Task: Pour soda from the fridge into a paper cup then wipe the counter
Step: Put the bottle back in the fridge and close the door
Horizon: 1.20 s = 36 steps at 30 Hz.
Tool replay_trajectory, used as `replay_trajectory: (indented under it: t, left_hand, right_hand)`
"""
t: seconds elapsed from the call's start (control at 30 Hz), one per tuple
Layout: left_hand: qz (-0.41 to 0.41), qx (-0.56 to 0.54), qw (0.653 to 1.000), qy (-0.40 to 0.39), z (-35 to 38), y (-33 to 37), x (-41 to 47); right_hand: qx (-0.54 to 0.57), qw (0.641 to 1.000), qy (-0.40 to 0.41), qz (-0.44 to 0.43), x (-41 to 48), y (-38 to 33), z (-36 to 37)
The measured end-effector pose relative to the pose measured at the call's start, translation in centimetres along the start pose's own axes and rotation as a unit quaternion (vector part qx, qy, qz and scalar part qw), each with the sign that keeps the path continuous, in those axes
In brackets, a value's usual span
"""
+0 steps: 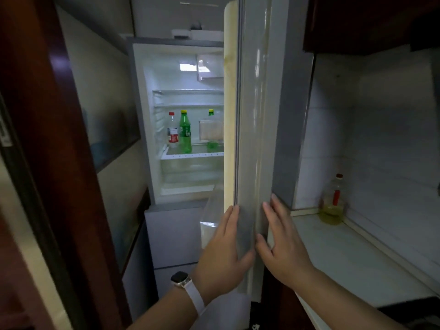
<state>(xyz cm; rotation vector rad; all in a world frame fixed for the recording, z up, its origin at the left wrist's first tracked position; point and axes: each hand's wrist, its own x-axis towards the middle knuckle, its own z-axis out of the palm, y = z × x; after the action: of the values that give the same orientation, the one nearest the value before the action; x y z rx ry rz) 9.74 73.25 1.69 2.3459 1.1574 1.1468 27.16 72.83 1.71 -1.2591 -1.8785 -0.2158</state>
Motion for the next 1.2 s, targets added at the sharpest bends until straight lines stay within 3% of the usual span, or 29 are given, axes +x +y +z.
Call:
replay_trajectory:
  t: [0.27,0.4,0.87,1.07,1.2]
  left_hand:
    - [-0.044,-0.002,0.999,0.032,-3.9,-3.9,-1.6]
    - [-0.065,0.026,0.996,0.055,-5.5,-6.0,-1.8]
    - [-0.125,0.075,0.977,0.157,-8.3,-15.0,1.6]
    - [-0.193,0.003,0.952,0.239,-9.0,-18.8,5.3]
    - [-0.221,0.035,0.929,0.295,-8.7,-21.4,8.0]
  right_hand:
    - [0.033,0.996,-0.063,-0.058,3.3,-3.4,4.1]
    - [0.083,0.994,-0.043,-0.053,6.0,-4.1,6.2]
    - [0.025,0.988,-0.056,-0.142,16.9,-1.2,17.2]
    - [-0.001,0.972,-0.02,-0.235,20.7,0.4,22.8]
    - [-0.029,0.964,-0.009,-0.264,23.1,1.5,25.6]
